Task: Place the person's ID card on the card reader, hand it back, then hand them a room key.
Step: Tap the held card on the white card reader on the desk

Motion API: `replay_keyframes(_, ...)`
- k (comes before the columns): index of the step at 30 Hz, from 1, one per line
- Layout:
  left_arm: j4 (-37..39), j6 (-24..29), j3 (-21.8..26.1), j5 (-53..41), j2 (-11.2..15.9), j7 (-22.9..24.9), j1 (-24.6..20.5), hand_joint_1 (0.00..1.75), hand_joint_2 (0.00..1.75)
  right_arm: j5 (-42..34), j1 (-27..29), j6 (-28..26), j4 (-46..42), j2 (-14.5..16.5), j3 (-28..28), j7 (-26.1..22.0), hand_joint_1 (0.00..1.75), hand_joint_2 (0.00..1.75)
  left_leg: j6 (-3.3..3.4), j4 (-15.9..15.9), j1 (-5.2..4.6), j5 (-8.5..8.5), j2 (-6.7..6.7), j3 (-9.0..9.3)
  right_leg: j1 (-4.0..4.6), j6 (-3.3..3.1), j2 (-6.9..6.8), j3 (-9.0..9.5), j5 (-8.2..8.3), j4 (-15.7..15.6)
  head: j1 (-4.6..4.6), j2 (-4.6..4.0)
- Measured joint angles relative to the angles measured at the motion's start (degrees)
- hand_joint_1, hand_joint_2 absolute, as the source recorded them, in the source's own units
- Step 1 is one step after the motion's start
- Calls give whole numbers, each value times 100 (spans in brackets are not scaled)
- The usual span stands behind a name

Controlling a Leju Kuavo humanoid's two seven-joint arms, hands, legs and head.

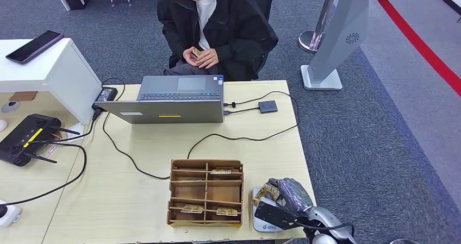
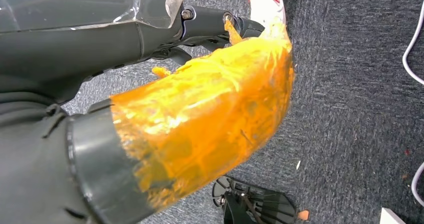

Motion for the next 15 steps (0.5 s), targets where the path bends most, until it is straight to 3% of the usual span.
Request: replay_keyframes(15,0,-4,0,43,2,0,1,0,0,1,-7,-4,-54,0,-71,-1,175,175,0,0,0,0,0,1,0,0,0,0,0,0,0,0)
